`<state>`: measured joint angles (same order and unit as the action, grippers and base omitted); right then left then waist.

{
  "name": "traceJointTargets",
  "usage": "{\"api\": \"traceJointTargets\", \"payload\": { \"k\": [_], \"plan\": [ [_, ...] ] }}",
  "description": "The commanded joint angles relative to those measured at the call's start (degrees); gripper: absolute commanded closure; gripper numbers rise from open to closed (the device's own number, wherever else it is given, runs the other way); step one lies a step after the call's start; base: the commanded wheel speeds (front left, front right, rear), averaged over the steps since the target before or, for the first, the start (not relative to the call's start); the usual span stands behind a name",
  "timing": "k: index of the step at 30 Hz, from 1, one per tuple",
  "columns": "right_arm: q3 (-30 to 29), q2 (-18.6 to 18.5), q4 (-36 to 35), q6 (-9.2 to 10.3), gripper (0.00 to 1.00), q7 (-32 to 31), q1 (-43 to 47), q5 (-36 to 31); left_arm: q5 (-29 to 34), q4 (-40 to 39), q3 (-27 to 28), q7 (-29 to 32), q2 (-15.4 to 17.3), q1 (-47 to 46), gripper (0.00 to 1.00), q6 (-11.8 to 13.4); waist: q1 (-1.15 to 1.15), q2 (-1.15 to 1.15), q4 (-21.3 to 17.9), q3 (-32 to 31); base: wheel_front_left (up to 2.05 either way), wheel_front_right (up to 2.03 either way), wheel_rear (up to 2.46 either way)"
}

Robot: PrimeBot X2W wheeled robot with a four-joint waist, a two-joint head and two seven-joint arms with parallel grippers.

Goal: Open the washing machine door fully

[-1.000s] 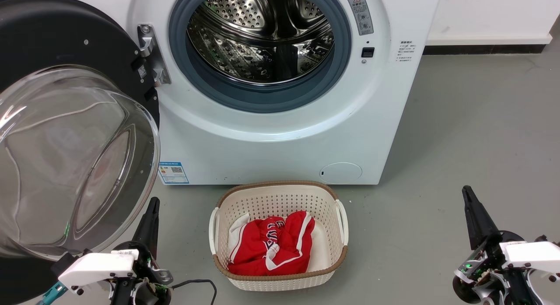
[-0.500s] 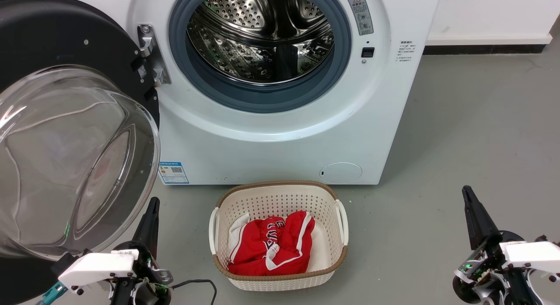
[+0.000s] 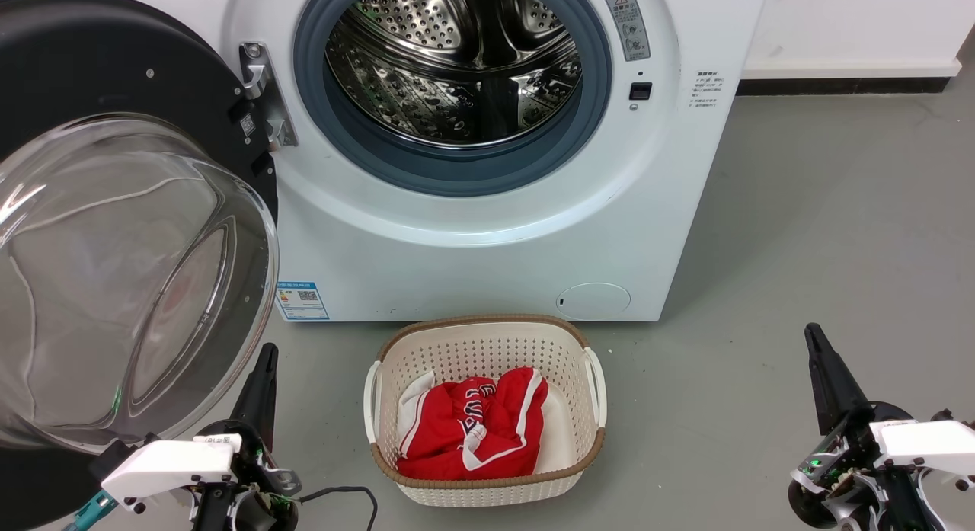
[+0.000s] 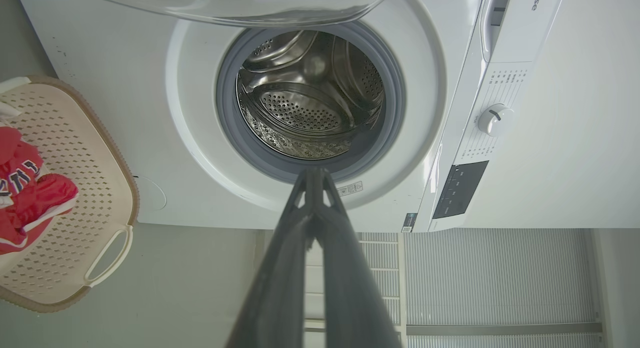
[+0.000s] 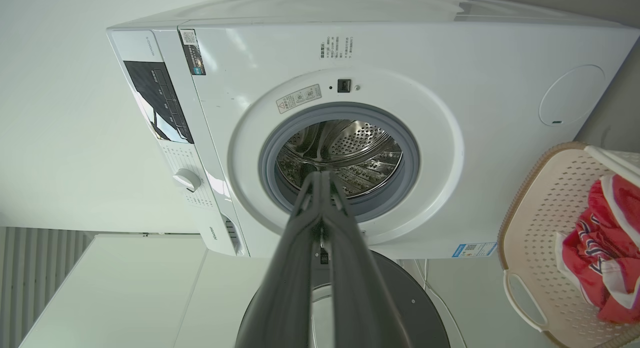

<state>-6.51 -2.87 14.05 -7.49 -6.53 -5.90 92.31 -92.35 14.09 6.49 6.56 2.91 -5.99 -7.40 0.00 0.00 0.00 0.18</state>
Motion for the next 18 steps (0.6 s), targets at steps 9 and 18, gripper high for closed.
{"api": "traceJointTargets", "payload": {
  "k": [9,18],
  "plan": [
    [0.0,0.0,0.1,0.0,1.0,-0.1,-0.6,0.2,-0.1,0.0,0.2,0.2,-0.1,-0.4,1.0,-0.2,0.0,0.0,0.0,0.0,0.0,0.0,0.0],
    [0.0,0.0,0.1,0.0,1.0,-0.1,-0.6,0.2,-0.1,0.0,0.2,0.2,-0.1,-0.4,1.0,-0.2,0.0,0.0,0.0,0.0,0.0,0.0,0.0]
  ]
}}
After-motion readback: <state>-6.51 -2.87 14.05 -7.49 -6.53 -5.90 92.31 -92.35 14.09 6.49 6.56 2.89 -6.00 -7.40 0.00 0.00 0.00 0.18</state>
